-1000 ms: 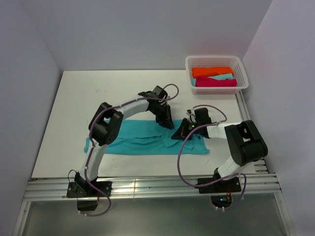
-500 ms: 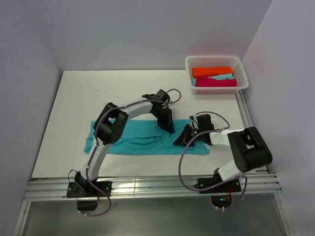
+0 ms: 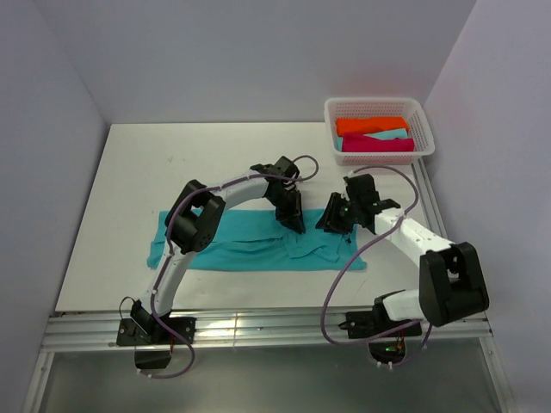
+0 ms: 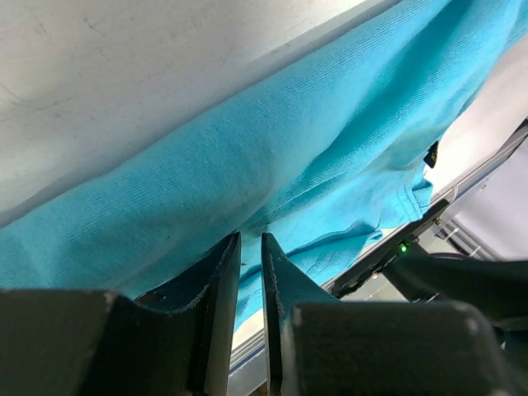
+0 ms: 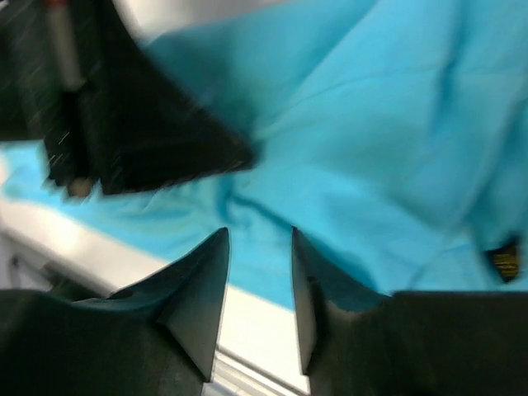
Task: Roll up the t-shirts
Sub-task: Fold the tshirt
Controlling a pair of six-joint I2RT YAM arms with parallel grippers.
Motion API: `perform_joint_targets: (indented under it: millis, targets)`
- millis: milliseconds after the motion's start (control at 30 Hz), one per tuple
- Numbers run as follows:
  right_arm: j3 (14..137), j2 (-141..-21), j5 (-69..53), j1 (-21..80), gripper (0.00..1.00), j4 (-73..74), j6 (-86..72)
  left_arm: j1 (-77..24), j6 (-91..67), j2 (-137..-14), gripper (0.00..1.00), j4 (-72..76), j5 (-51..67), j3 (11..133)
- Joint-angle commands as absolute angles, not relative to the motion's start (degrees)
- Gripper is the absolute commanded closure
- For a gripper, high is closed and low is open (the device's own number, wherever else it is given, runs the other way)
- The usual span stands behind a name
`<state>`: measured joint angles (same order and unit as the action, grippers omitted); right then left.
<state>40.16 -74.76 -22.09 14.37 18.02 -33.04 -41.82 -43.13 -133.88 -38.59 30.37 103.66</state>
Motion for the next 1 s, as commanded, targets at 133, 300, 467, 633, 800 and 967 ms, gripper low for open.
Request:
perform_joint_targets:
  millis: [133,300,467,633,800,967]
  targets:
    - [47.37,-83.92,-11.95,15.64,0.73,27.24,-29.62,-42.54,-41.57,-133.77,0.78,-40.08,26.46,104.15]
    - [46.94,-84.37,-10.46,21.61,0.82,29.09,-32.51,-42.63,-41.66,-133.94,0.78,-40.96,25.14,104.50]
    - [45.44,-81.22,-11.69,27.85,0.87,32.33,-35.41,-42.71,-42.01,-134.47,0.78,-42.01,24.17,105.38]
    - [42.37,-74.98,-13.71,30.76,0.90,37.61,-36.56,-42.80,-42.54,-135.00,0.78,-42.10,23.73,106.26]
    - [43.41,-70.14,-11.43,30.32,0.84,42.18,-36.12,-42.98,-42.80,-134.74,0.78,-41.75,24.08,106.17]
    - [44.12,-69.26,-11.34,27.78,0.67,42.89,-38.31,-42.89,-42.98,-131.49,0.76,-41.75,24.35,106.87]
